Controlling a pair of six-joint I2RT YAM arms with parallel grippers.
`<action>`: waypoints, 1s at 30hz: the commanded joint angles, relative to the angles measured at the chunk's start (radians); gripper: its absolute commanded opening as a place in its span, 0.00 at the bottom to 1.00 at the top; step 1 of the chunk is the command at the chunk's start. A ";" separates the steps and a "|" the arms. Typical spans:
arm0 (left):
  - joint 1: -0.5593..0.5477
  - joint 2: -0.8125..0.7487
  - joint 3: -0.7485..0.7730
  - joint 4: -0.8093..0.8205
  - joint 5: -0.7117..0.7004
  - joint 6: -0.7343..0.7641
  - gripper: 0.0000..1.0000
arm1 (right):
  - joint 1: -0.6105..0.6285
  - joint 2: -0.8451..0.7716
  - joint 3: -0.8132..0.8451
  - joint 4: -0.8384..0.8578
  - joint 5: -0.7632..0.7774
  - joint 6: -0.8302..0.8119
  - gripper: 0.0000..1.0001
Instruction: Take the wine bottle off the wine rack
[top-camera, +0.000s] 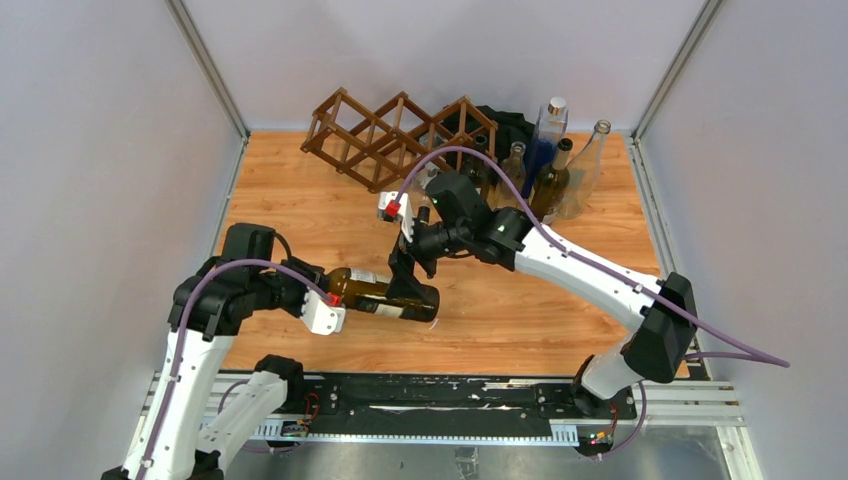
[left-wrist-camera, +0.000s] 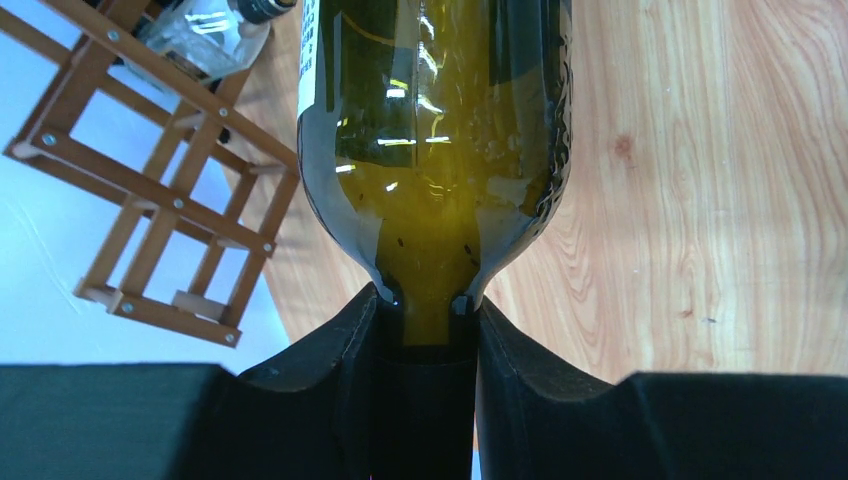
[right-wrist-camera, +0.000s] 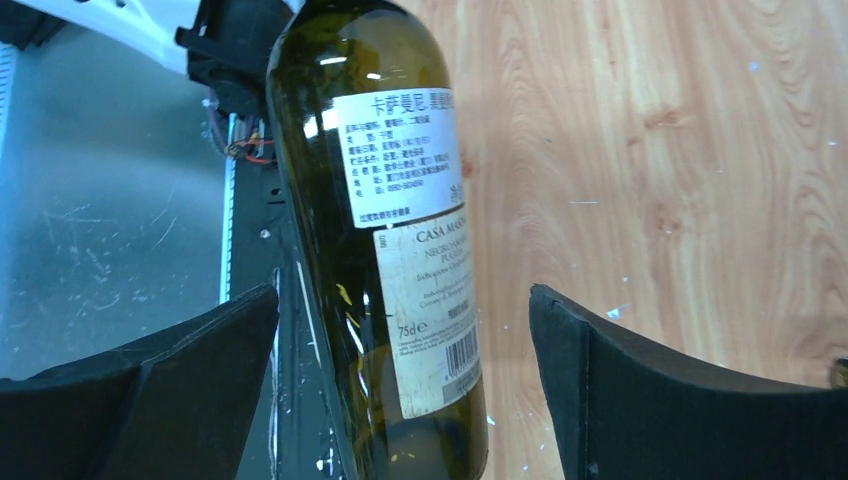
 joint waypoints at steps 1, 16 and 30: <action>-0.008 0.010 0.029 0.078 0.104 0.101 0.00 | 0.012 0.014 0.021 -0.039 -0.114 -0.046 0.99; -0.022 0.020 0.035 0.079 0.115 0.147 0.00 | 0.089 0.077 -0.094 0.098 0.013 -0.063 1.00; -0.022 0.020 0.043 0.080 0.128 0.205 0.00 | 0.163 0.184 -0.049 0.121 0.171 -0.125 1.00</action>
